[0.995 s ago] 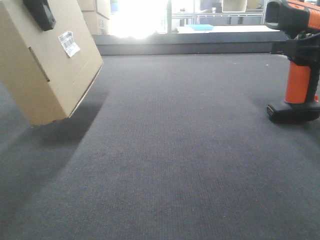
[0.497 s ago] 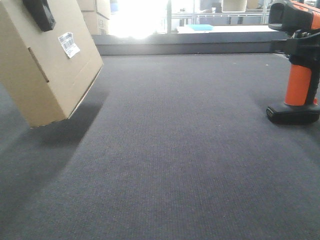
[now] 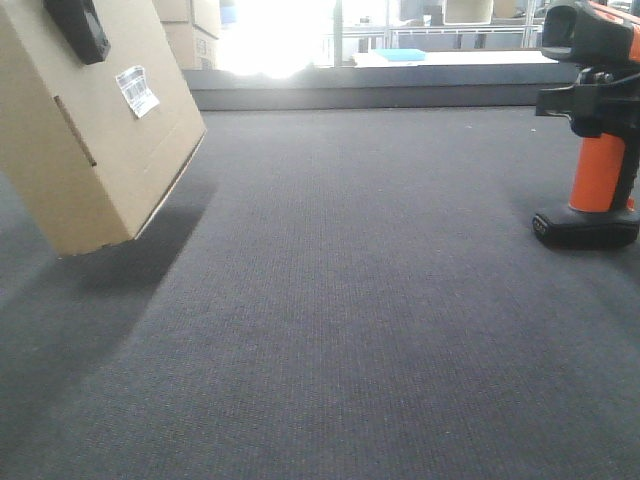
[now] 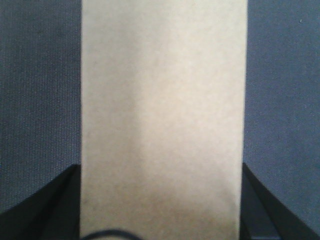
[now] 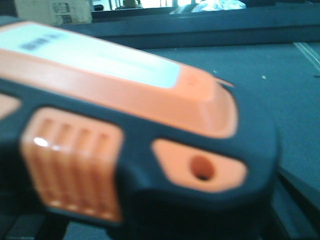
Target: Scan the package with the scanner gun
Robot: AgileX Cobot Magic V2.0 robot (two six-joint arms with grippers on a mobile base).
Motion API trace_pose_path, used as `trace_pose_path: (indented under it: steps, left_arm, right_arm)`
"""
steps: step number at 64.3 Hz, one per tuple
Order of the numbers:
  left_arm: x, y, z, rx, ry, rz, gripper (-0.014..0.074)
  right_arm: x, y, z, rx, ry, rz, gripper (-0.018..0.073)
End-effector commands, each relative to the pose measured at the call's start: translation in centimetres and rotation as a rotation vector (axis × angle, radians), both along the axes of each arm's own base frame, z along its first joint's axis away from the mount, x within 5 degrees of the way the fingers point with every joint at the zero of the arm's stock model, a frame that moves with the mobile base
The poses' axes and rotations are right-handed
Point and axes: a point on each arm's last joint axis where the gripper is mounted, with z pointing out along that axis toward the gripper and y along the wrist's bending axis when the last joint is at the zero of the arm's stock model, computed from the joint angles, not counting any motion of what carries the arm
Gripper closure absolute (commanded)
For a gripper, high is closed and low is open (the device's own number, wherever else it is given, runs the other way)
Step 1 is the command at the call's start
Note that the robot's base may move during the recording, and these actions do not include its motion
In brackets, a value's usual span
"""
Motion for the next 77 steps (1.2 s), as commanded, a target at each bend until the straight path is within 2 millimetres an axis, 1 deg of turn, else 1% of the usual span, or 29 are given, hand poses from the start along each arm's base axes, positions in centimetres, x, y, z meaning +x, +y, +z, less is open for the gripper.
trace_pose_path:
  steps: [1,10,22,29,41,47,58,63,73,77]
  left_arm:
    - [-0.1,-0.2,0.6,-0.014,-0.031,-0.005,0.0508]
    - [-0.1,-0.2,0.6,-0.014,-0.031,-0.005,0.0508]
    - [-0.1,-0.2,0.6,-0.014,-0.033,-0.005,0.0508]
    - [-0.1,-0.2,0.6,-0.014,-0.033,-0.005,0.0508]
    - [-0.1,-0.2,0.6,-0.014,-0.033,-0.005,0.0508]
    - [-0.1,-0.2,0.6,-0.014,-0.033,-0.005,0.0508]
    - [-0.1,-0.2,0.6,-0.014,-0.033,-0.005,0.0508]
    - [-0.1,-0.2,0.6,-0.014,-0.033,-0.005,0.0508]
    - [-0.1,-0.2,0.6,-0.014,-0.033,-0.005,0.0508]
    - [-0.1,-0.2,0.6,-0.014,-0.033,-0.005,0.0508]
  right_arm:
    - [0.0,-0.3,0.1,0.012,0.005,-0.028,-0.0006]
    - [-0.9,-0.2,0.3,0.015,-0.034,-0.024,-0.0006]
    - [-2.9,0.0,-0.7,0.020,-0.007,-0.022,-0.0006]
    - [-4.2,0.1,-0.8,0.024,-0.024,-0.019,-0.0006]
    - [-6.0,0.3,-0.5,0.023,-0.038,-0.017,-0.0006]
    - [-6.8,0.3,0.1,0.017,-0.051,-0.016,-0.0006]
    - [-8.3,0.4,1.4,-0.012,0.016,-0.021,0.0000]
    - [-9.1,0.4,2.4,-0.021,0.011,-0.029,0.0000]
    - [-11.1,0.3,4.8,-0.030,-0.057,-0.049,0.0003]
    - [-12.2,0.3,5.5,-0.035,-0.060,-0.059,0.0050]
